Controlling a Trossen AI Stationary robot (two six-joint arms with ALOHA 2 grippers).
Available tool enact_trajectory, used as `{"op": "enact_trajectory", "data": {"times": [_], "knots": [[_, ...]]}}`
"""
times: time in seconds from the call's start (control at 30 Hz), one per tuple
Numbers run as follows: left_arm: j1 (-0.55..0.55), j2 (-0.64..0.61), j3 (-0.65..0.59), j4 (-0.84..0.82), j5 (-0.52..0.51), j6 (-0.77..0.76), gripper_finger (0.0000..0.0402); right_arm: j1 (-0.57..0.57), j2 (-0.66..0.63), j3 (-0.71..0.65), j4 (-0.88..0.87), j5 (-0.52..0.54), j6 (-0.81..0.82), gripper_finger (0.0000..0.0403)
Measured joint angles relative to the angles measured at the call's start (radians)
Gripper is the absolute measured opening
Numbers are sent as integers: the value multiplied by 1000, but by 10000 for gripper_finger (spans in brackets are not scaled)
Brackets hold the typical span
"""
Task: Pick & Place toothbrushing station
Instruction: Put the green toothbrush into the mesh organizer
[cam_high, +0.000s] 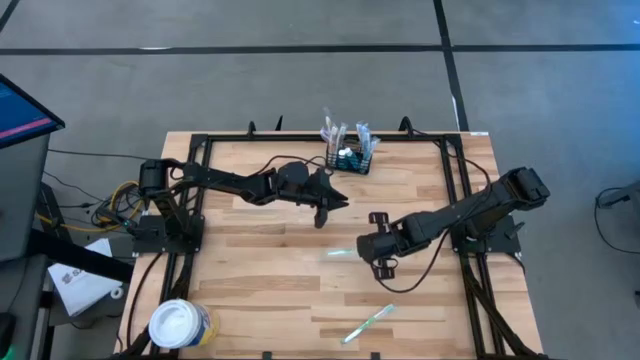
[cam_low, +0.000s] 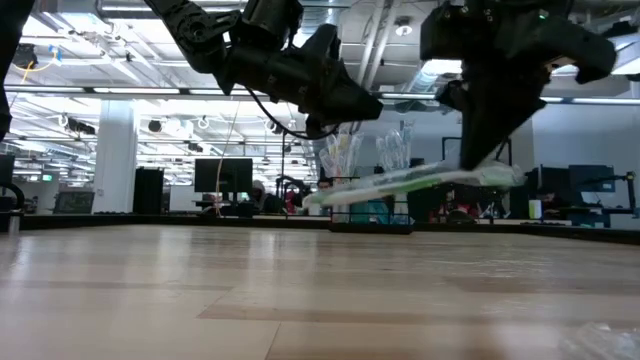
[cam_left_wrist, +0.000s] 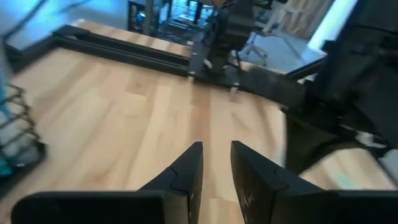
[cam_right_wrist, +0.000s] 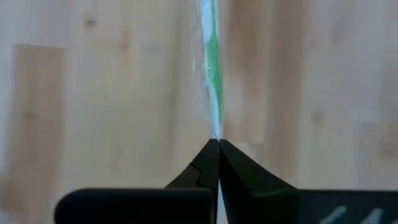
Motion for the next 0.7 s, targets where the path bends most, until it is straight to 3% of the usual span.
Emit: {"op": "enact_trajectory", "data": {"times": [0.23, 0.4, 0.7], "knots": [[0, 0, 0, 6, 58, -104, 76, 3, -1, 72, -88, 183, -65, 0], [0, 0, 0, 6, 61, -158, 76, 3, -1, 90, -94, 263, -119, 0], [5, 0, 0, 7, 164, -209, 76, 3, -1, 125, -119, 407, -227, 0]]}}
